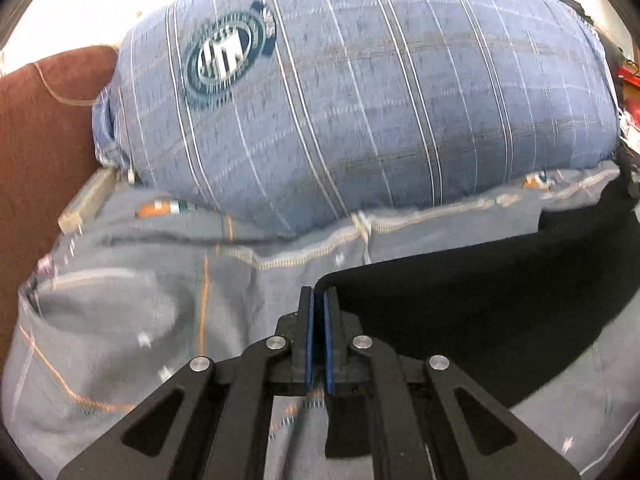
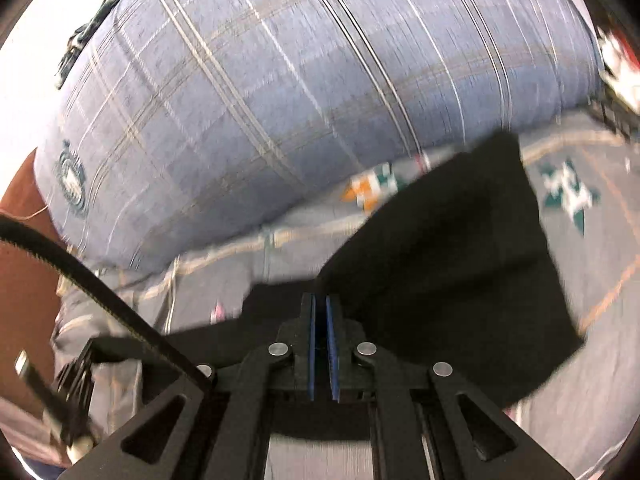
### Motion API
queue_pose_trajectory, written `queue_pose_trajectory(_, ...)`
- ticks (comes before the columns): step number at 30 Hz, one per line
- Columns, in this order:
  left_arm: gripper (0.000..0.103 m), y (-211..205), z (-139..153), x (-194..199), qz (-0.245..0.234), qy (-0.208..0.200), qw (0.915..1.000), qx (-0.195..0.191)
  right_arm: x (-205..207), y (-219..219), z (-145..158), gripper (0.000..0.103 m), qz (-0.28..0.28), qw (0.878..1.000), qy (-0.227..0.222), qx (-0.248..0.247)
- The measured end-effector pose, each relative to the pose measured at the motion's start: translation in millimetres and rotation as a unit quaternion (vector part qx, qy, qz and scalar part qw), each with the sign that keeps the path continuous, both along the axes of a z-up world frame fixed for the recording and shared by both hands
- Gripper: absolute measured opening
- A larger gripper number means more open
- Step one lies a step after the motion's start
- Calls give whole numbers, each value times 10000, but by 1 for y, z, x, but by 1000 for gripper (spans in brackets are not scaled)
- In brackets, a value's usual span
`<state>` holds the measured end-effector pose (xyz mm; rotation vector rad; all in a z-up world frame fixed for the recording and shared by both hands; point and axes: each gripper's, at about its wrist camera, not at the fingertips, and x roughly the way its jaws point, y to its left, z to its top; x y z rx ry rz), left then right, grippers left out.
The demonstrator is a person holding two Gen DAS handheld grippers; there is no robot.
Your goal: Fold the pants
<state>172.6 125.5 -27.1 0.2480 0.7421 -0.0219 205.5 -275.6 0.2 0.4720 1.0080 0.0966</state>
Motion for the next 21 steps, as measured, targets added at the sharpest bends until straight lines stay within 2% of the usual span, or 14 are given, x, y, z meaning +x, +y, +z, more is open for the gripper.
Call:
queue_pose_trajectory(5,5,-2,-43,-29,-8,275,9988,412,-46,12,-55,5,126,9991,407,74)
queue_pose_trajectory(8,7,-7,-56,-51,-27,303,9966,766,-68,10,-84,6,17,9976,570,380)
queue_pose_trajectory(13,10,4,-62,-78,107,358,9938,1042,-91,-3,-91,9,-176,9952,346,899)
queue_pose_trajectory(16,12,25,-57,-91,318,474,9954,764,-101,-3,-93,10,-147,9966,315,752)
queue_pose_trajectory(18,12,44,-52,-101,545,576,9958,462,-109,-5,-92,10,-150,9979,281,555)
queue_pose_trajectory(21,12,69,-37,-112,853,582,9946,-82,-119,-10,-89,13,-195,9980,246,545)
